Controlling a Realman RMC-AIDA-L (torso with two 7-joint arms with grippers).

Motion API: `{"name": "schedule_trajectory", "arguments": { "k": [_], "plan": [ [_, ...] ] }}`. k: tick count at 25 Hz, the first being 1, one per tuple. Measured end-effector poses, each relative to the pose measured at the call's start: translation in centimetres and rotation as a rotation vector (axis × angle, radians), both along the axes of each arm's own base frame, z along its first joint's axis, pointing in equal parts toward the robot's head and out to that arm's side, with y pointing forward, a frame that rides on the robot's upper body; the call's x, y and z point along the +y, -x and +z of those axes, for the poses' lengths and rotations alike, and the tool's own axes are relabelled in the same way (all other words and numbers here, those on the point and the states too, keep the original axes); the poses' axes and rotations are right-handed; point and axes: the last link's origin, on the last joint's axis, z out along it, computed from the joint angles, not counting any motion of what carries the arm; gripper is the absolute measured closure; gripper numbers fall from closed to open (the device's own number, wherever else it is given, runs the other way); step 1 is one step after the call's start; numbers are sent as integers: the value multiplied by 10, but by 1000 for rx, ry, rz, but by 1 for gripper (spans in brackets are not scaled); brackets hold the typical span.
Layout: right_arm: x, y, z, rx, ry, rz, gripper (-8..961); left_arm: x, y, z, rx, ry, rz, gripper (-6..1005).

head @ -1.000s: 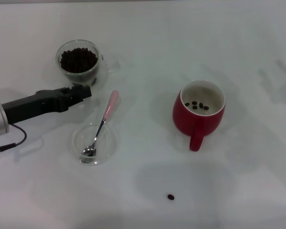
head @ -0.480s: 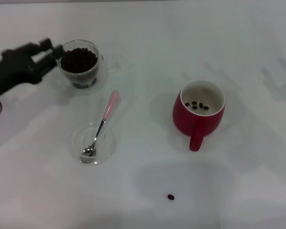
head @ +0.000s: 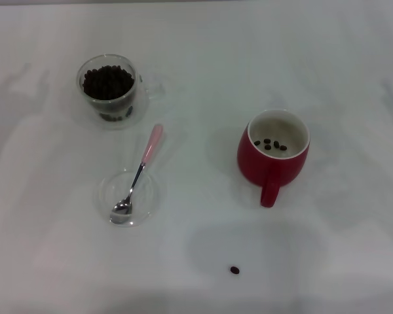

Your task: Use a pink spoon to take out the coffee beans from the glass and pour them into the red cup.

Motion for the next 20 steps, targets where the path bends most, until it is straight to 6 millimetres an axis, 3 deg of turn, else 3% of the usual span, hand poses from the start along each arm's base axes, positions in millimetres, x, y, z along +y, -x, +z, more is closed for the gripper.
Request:
{"name": "schedule_trajectory", "arguments": {
  "k": [10,20],
  "plan": [
    [17,0,10,-59,-86,-34,319,-2,26,11,-12,-223,188,594],
    [8,9,12,-84,-147,28,319,-5,41,32,35,-352,268,594]
  ]
}}
